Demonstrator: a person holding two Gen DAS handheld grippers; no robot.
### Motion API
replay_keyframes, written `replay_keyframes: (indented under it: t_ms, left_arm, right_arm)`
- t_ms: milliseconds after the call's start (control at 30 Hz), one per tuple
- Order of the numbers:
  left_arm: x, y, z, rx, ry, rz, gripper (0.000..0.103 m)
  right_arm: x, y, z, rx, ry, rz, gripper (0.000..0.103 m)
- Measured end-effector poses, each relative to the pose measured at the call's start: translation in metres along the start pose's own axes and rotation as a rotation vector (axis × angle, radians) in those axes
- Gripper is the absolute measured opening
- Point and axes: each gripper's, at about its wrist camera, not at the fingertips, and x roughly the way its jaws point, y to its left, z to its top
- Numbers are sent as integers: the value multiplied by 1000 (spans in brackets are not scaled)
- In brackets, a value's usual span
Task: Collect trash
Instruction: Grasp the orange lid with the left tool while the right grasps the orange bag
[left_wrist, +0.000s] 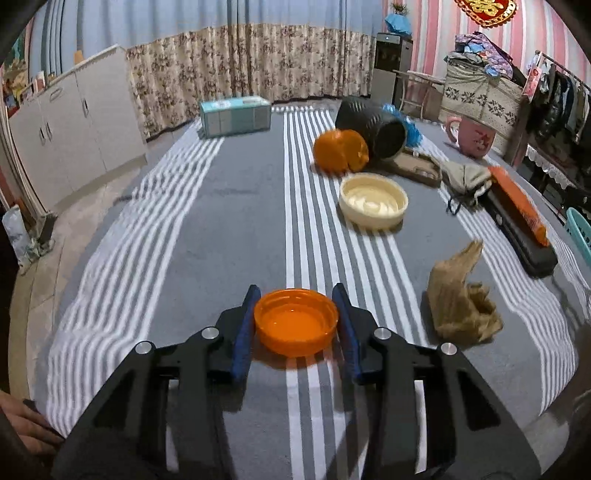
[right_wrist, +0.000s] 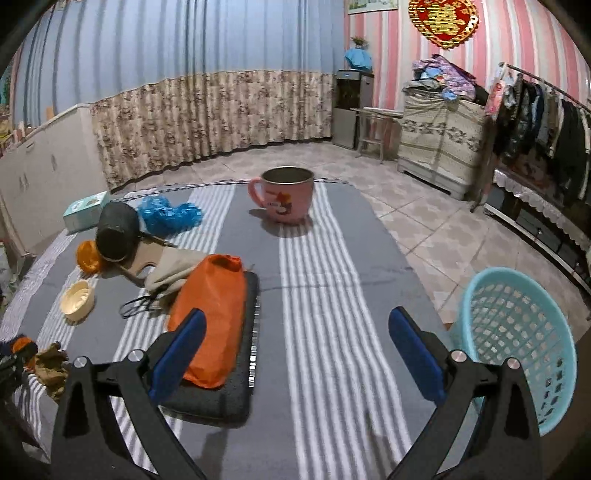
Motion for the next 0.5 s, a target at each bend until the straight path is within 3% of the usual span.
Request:
replay_keyframes:
  t_ms: [200,433,500]
  left_arm:
    - [-11,5,42,-8,-80,15,39]
    - [-12,0,74,-10,-127,12,39]
    - [-12,-4,80,-2,-135,3,39]
  right_arm:
    - [13,33,-1,-72,31,68,97]
    - [45,57,-11,-128,139,67,95]
    - [54,56,-14,-134,172,75,74]
